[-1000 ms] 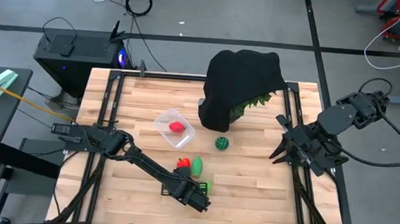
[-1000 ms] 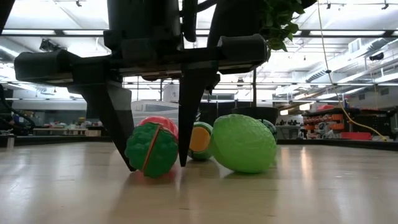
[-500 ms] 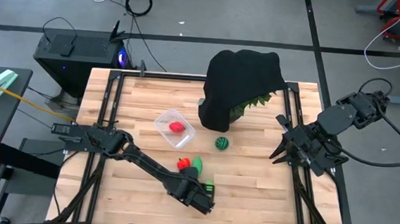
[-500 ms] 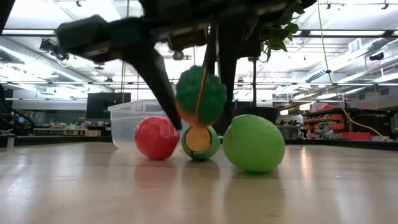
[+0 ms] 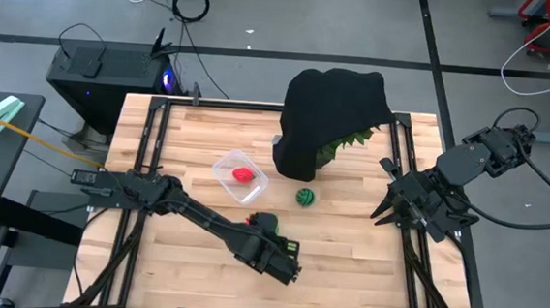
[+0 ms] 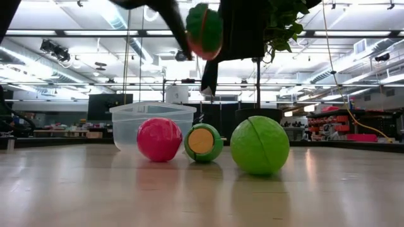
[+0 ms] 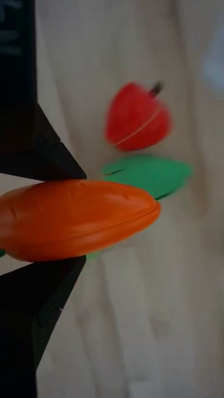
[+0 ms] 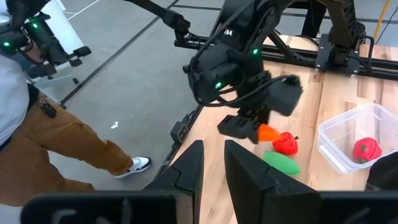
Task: Pick and placing Produce into tupperware
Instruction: Put the orange carrot into the transparent bin
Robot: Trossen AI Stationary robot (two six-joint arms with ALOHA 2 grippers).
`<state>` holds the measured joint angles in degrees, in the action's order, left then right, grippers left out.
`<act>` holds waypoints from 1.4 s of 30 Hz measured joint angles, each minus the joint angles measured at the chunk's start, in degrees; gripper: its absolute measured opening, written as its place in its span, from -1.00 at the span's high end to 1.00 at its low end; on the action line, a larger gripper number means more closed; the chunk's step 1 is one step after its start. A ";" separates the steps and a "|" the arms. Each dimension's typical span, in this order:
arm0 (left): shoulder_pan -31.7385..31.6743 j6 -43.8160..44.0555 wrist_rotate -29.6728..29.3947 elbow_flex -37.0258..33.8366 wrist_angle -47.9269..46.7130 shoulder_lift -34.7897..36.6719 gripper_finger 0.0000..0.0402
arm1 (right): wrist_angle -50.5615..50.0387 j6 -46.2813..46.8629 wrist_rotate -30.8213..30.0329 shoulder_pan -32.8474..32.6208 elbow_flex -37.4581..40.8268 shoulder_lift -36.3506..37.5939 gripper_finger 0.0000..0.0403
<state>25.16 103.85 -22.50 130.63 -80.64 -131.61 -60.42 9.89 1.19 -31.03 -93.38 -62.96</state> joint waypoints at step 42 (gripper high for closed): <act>-6.41 -17.90 -4.64 2.95 -9.40 4.23 0.04 | -0.48 2.28 0.00 -0.02 0.00 0.02 0.65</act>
<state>18.75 85.96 -27.14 133.58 -90.04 -127.38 -60.90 12.17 1.19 -31.05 -93.38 -62.94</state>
